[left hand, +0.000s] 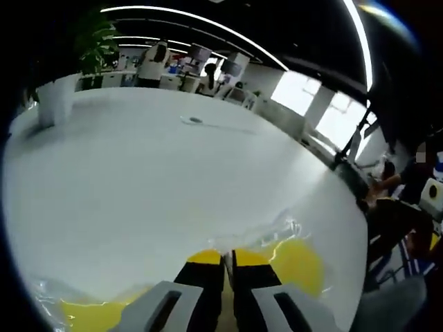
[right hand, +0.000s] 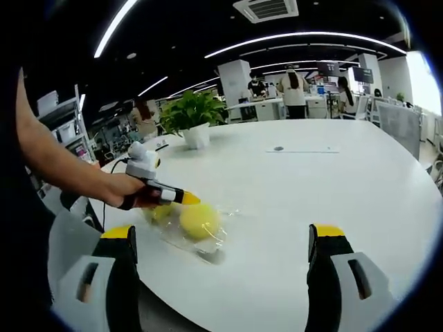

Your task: Compare the silicone blocks by pressing each to a similar depth, holding the contact briefly, and releasing to observe deformation and rebound differences across the visible hardness samples.

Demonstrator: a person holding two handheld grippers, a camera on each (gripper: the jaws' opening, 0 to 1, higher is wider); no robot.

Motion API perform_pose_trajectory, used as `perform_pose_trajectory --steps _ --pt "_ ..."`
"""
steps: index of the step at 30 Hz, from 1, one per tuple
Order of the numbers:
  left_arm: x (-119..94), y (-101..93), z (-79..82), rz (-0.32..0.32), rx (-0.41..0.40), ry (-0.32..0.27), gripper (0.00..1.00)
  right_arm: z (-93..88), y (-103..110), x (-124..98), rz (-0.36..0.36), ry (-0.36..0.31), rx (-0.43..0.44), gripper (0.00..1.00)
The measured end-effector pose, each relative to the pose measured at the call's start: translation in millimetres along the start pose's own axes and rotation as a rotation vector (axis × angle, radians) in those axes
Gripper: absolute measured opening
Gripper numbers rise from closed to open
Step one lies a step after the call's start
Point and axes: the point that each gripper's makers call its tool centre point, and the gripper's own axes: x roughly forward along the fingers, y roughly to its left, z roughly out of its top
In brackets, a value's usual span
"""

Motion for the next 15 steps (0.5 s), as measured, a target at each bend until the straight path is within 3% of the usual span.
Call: perform_pose_trajectory --steps 8,13,15 --pt "0 7.6 -0.5 0.032 -0.053 0.015 0.1 -2.4 1 -1 -0.002 0.004 0.004 0.96" --pt "-3 0.0 12.2 0.005 -0.038 -0.018 0.4 -1.7 3 1 -0.001 0.002 0.003 0.96" --pt "-7 -8.7 30.5 -0.022 0.006 -0.082 0.49 -1.7 3 1 -0.001 0.002 0.003 0.96"
